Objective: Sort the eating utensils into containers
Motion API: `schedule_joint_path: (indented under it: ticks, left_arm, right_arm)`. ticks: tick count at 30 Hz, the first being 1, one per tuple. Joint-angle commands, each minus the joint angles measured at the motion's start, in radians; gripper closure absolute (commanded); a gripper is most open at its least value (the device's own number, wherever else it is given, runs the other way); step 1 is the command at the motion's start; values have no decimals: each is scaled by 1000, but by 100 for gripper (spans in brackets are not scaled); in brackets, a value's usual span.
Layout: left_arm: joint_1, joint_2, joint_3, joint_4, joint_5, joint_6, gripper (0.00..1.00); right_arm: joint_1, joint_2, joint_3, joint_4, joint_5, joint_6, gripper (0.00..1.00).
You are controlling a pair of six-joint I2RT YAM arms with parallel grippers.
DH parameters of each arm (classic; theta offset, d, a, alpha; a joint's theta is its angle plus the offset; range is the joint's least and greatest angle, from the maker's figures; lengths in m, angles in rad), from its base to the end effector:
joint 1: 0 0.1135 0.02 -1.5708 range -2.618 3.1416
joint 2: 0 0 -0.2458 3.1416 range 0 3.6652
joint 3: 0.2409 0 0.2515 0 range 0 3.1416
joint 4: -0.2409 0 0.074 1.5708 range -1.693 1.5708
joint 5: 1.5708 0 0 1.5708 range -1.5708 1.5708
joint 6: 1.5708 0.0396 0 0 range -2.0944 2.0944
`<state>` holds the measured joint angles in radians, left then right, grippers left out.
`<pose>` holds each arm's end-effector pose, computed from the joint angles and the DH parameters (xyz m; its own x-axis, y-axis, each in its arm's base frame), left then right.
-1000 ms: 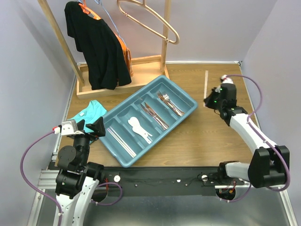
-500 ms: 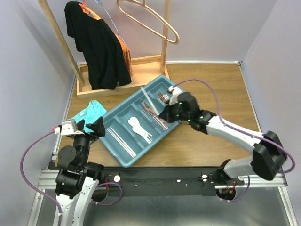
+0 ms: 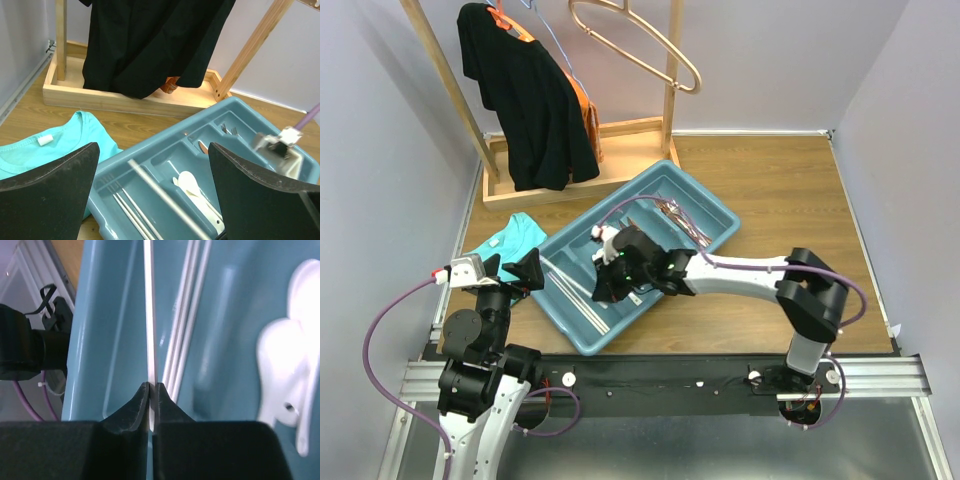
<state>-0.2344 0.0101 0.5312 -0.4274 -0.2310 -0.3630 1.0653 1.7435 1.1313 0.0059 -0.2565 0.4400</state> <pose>0.0685 -0.0070 0.3001 0.0835 -0.3753 -0.9231 0.0364 0.9269 -0.3735 0.1795 0.3451 0.2004 -0.6531 -0.3292 -0.6819 -0.7395 0.4711 0.4808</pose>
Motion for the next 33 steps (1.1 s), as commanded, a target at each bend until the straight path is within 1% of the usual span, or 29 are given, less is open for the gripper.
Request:
schedule_joint_path:
  ticks: [1, 2, 5, 8, 9, 11, 12, 14, 15, 17, 18, 19, 20, 21, 22, 23, 24, 25, 27, 28, 30, 31, 32, 33]
  left_arm:
    - [9, -127, 4, 13, 12, 9, 1]
    - [9, -127, 4, 9, 12, 9, 1]
    - [7, -127, 6, 10, 13, 12, 1]
    - [7, -130, 7, 10, 16, 12, 1]
    - [9, -130, 7, 7, 16, 10, 1]
    - [9, -131, 7, 7, 16, 12, 1]
    - [9, -131, 9, 6, 15, 12, 1]
    - [9, -136, 13, 3, 13, 12, 1]
    - [9, -136, 13, 1, 16, 16, 1]
    - [9, -136, 15, 1, 31, 25, 1]
    - [7, -134, 19, -1, 36, 33, 1]
    - [7, -134, 26, -2, 42, 36, 1]
    - [7, -136, 29, -5, 48, 41, 1]
    - [7, -136, 33, -17, 55, 47, 1]
    - [7, -137, 39, -27, 56, 55, 1]
    - [7, -137, 56, -37, 55, 58, 1]
    - [6, -137, 65, -63, 44, 62, 1]
    - [6, -139, 87, -76, 45, 79, 1]
    - [6, -140, 111, -109, 50, 96, 1]
    - [6, -140, 124, -120, 44, 101, 1]
    - [6, -142, 157, -148, 29, 113, 1]
    - [6, -144, 176, -157, 18, 117, 1]
    - [6, -145, 185, -165, 13, 122, 1]
    - [4, -147, 191, -180, 6, 127, 1]
  right_arm:
    - [58, 100, 130, -138, -59, -33, 73]
    - [62, 105, 139, -161, -58, -41, 59]
    - [65, 85, 136, -161, -29, -46, 40]
    - [65, 34, 131, -187, 71, -64, 27]
    - [64, 21, 131, -196, 153, -66, 25]
    - [64, -24, 131, -231, 250, -87, 18]
    - [62, -38, 131, -244, 373, -110, 16]
    - [39, -77, 131, -288, 471, -126, 12]
    - [24, -91, 127, -299, 535, -123, 11]
    - [-53, -146, 114, -340, 572, -92, 11]
    - [-86, -165, 108, -356, 592, -45, 11]
    - [-167, -191, 99, -371, 596, -20, 11]
    - [-209, -243, 82, -382, 599, 2, 11]
    - [-256, -280, 38, -377, 603, 37, 11]
    - [-349, -317, 4, -370, 605, 52, 11]
    - [-402, -350, -23, -357, 603, 68, 11]
    - [-453, -430, -69, -356, 600, 92, 10]
    - [-546, -465, -88, -357, 599, 100, 9]
    - [-628, -572, -114, -380, 603, 111, 9]
    - [-699, -611, -128, -392, 611, 111, 9]
    - [-757, -674, -143, -422, 652, 102, 7]
    - [-792, -741, -156, -432, 677, 97, 5]
    - [-800, -771, -163, -448, 695, 91, 3]
    - [-804, -807, -168, -454, 747, 76, 3]
